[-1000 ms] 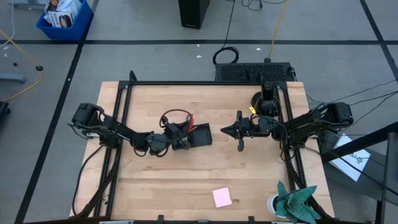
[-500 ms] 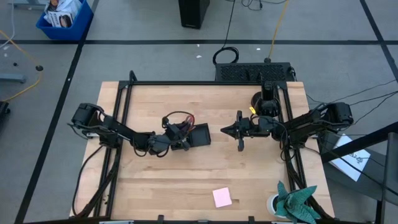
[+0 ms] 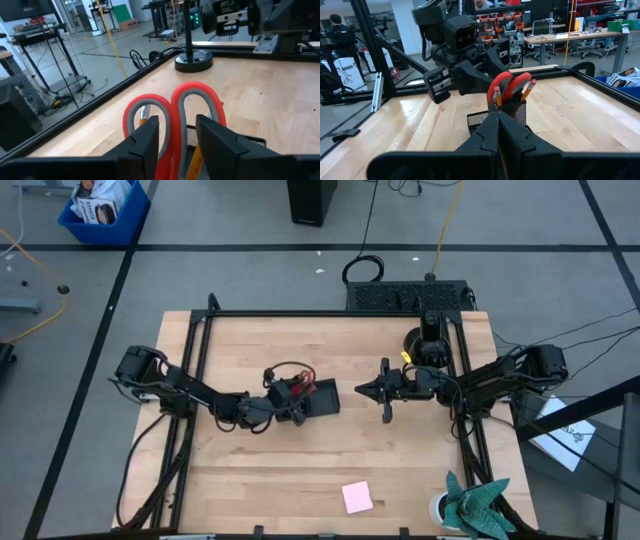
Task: Pick and place office supplies into organizer
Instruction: Put the pink sticky notes into the black desk organizer
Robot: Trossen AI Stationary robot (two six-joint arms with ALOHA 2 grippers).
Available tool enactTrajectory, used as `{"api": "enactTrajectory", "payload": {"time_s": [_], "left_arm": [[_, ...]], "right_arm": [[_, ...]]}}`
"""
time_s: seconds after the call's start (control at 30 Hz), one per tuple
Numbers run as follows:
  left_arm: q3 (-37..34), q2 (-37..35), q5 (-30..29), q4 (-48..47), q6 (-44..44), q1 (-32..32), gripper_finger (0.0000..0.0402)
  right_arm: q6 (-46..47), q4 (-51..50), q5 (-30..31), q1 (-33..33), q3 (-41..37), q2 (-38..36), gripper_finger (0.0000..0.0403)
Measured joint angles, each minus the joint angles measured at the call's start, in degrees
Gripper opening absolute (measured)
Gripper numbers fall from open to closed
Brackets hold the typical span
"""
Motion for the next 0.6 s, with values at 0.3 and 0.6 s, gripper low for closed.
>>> {"api": "enactTrajectory", "payload": {"time_s": [0.3, 0.6], "left_arm": [[0.0, 0.0, -1.5, 3.5, 6.1, -1.4, 0.0150], [0.0, -0.2, -7.0, 3.5, 6.7, -2.7, 0.0119]], "right_arm": [[0.0, 0.0, 0.0, 0.0, 0.0, 0.0, 0.0000], [0.0, 0.0, 0.0, 0.0, 0.0, 0.0, 0.0000]]}}
